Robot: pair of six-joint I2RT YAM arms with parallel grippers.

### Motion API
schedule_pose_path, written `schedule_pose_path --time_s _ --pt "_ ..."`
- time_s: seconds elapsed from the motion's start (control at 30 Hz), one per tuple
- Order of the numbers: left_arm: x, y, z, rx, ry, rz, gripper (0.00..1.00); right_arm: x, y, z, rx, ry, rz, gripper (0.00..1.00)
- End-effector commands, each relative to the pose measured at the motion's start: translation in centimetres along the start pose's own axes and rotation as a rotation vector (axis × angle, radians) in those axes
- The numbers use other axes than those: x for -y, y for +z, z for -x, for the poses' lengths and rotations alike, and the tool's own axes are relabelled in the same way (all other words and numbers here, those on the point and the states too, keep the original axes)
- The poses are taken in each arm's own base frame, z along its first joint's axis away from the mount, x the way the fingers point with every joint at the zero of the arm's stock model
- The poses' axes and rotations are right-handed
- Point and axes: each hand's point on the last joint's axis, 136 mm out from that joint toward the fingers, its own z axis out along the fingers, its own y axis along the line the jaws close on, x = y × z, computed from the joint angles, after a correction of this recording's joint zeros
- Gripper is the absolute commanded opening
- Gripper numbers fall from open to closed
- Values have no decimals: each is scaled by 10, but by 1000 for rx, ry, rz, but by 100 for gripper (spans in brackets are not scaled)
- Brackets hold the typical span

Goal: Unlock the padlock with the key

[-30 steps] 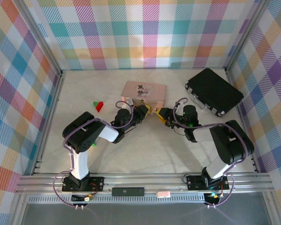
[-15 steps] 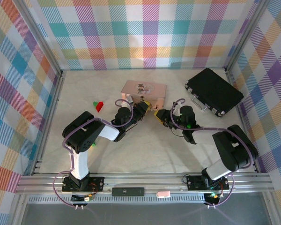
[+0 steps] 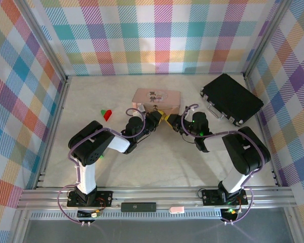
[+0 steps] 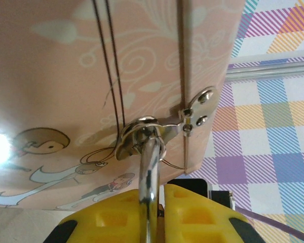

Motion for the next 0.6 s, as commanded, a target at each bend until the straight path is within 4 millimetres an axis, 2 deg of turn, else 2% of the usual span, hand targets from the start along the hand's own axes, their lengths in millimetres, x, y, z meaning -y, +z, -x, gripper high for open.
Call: schedule_pose_path --time_s 0.0,0.17,0.3,0.47,0.57 --pt "40 3 -4 -4 5 -138 0 -17 5 7 21 -21 63 9" --pt "38 2 -5 -8 3 -135 0 -15 6 9 37 25 75 0" --pt "37 5 -10 -24 7 -148 0 -16 4 12 63 135 92 0" --pt "47 8 -31 -108 100 -190 0 -22 -1 19 117 316 112 0" --pt "53 7 -45 -182 205 -231 0 -26 -3 23 127 521 127 0"
